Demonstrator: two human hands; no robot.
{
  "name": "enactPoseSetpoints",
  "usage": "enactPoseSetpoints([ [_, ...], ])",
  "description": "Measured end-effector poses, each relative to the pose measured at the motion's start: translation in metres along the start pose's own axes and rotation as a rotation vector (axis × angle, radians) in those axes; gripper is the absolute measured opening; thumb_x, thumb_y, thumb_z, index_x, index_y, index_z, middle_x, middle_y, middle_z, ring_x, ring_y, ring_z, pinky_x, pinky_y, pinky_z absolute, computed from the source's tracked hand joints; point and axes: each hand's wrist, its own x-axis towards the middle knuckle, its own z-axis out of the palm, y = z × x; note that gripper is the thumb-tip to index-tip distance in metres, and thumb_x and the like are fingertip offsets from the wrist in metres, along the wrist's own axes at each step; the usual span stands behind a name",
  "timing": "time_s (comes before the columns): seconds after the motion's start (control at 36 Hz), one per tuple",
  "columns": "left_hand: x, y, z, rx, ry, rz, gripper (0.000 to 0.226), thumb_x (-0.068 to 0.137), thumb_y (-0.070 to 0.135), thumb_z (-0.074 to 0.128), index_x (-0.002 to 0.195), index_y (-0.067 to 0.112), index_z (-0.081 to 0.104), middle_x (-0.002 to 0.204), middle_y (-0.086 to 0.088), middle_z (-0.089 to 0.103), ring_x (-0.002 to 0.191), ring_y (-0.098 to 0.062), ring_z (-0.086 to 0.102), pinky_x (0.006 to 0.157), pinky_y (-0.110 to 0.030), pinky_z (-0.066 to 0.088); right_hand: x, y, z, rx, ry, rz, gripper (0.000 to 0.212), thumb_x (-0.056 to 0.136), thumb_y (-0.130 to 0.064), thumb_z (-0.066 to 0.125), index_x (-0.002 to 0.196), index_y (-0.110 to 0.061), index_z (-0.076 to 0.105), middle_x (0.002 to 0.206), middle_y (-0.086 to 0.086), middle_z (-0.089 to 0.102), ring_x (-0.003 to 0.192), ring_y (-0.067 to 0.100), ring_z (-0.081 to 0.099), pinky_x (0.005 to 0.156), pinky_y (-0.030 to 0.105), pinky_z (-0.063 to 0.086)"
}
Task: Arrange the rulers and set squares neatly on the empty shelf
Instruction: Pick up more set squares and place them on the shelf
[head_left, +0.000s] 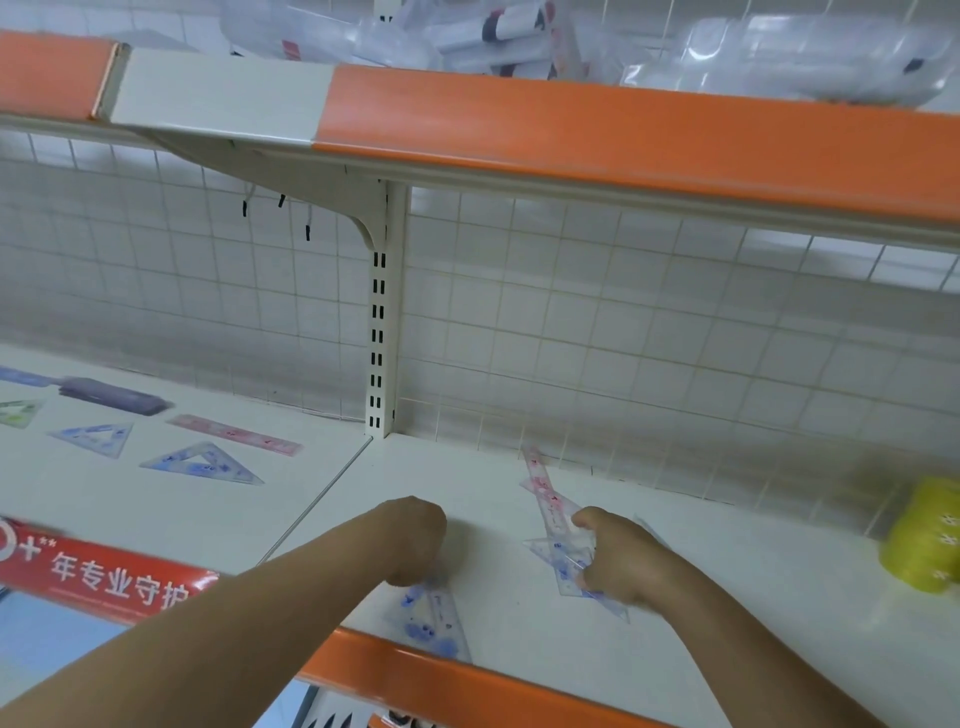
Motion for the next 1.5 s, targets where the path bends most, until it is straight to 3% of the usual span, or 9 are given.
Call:
enactPoseSetpoints([
  [0.08, 0.001, 0.001, 0.005, -0.152, 0.093, -0.050, 0.013, 0.093, 0.018, 0.055, 0.102, 0.011, 0.060, 0.094, -0.003, 0.050, 0.082, -0.019, 0.048, 0.070, -0.026, 0.041, 0.000, -0.001, -0.001, -0.008, -0.005, 0.009, 0.071, 0.087, -0.014, 0.063, 0.147, -0.023, 0.026, 0.138, 0.004, 0.045, 0.116, 0.021, 0.053, 0.085, 0.023, 0.044],
  [0.22, -0.026, 0.016, -0.010, -0.188, -0.233, -0.162, 0.093, 0.078, 0.083, 0.036, 0.120, 0.002, 0.058, 0.104, -0.012, 0.068, 0.087, -0.025, 0.065, 0.086, -0.032, 0.046, 0.000, -0.002, -0.001, -0.023, -0.008, 0.009, 0.068, 0.088, -0.015, 0.061, 0.147, -0.022, 0.026, 0.138, 0.005, 0.045, 0.116, 0.021, 0.052, 0.083, 0.022, 0.042],
  [0.39, -0.019, 0.020, 0.003, -0.356, -0.135, -0.085, 0.049, 0.090, 0.056, 0.052, 0.087, 0.007, 0.059, 0.097, -0.013, 0.072, 0.051, -0.017, 0.056, 0.048, -0.020, 0.038, -0.002, -0.001, 0.000, -0.013, 0.003, 0.000, 0.067, 0.088, -0.018, 0.062, 0.146, -0.022, 0.029, 0.134, 0.004, 0.048, 0.101, 0.018, 0.049, 0.080, 0.021, 0.040],
  [0.53, -0.005, 0.018, 0.002, -0.289, 0.067, -0.032, 0.035, 0.091, 0.020, 0.057, 0.125, 0.013, 0.055, 0.125, -0.009, 0.058, 0.110, -0.026, 0.057, 0.087, -0.030, 0.047, -0.003, 0.000, 0.001, -0.022, 0.018, 0.005, 0.065, 0.088, -0.022, 0.061, 0.145, -0.022, 0.029, 0.135, 0.004, 0.047, 0.110, 0.020, 0.052, 0.089, 0.024, 0.044],
  [0.67, -0.008, 0.031, 0.005, -0.234, 0.071, -0.106, 0.066, 0.087, 0.061, 0.051, 0.129, 0.010, 0.049, 0.128, -0.013, 0.044, 0.119, -0.028, 0.048, 0.093, -0.035, 0.043, -0.003, 0.000, 0.005, -0.016, 0.041, 0.023, 0.064, 0.088, -0.024, 0.062, 0.143, -0.019, 0.030, 0.128, 0.006, 0.053, 0.109, 0.022, 0.056, 0.091, 0.031, 0.047],
  [0.92, -0.011, 0.031, -0.004, -0.233, -0.025, -0.044, 0.020, 0.094, 0.027, 0.050, 0.082, 0.011, 0.050, 0.116, -0.017, 0.053, 0.090, -0.022, 0.039, 0.076, -0.028, 0.037, 0.000, 0.001, 0.007, -0.034, 0.139, 0.099, 0.040, 0.081, -0.022, 0.066, 0.114, -0.009, 0.047, 0.100, 0.004, 0.063, 0.081, 0.018, 0.056, 0.067, 0.026, 0.043],
  [1.19, -0.013, 0.026, 0.002, -0.215, 0.050, -0.066, 0.066, 0.088, 0.056, 0.055, 0.126, 0.003, 0.046, 0.105, -0.008, 0.051, 0.116, -0.027, 0.047, 0.095, -0.034, 0.041, 0.002, 0.004, 0.012, 0.027, 0.149, 0.064, 0.049, 0.083, -0.020, 0.064, 0.126, -0.015, 0.042, 0.102, 0.005, 0.065, 0.089, 0.019, 0.063, 0.066, 0.027, 0.049],
  [1.42, -0.011, 0.017, -0.004, -0.216, -0.153, -0.007, 0.039, 0.085, 0.039, 0.069, 0.091, 0.000, 0.063, 0.088, -0.016, 0.069, 0.051, -0.012, 0.047, 0.051, -0.016, 0.035, 0.001, 0.004, 0.010, -0.007, 0.151, 0.060, 0.052, 0.083, -0.024, 0.065, 0.129, -0.016, 0.042, 0.105, 0.003, 0.060, 0.093, 0.020, 0.060, 0.073, 0.028, 0.051],
  [1.5, -0.005, 0.013, 0.001, -0.265, -0.140, -0.021, 0.056, 0.081, 0.037, 0.074, 0.119, 0.001, 0.054, 0.102, -0.014, 0.068, 0.059, -0.016, 0.057, 0.054, -0.022, 0.043, 0.001, 0.004, 0.010, -0.002, 0.149, 0.056, 0.051, 0.082, -0.024, 0.065, 0.128, -0.016, 0.043, 0.107, 0.003, 0.061, 0.094, 0.020, 0.060, 0.072, 0.027, 0.050],
])
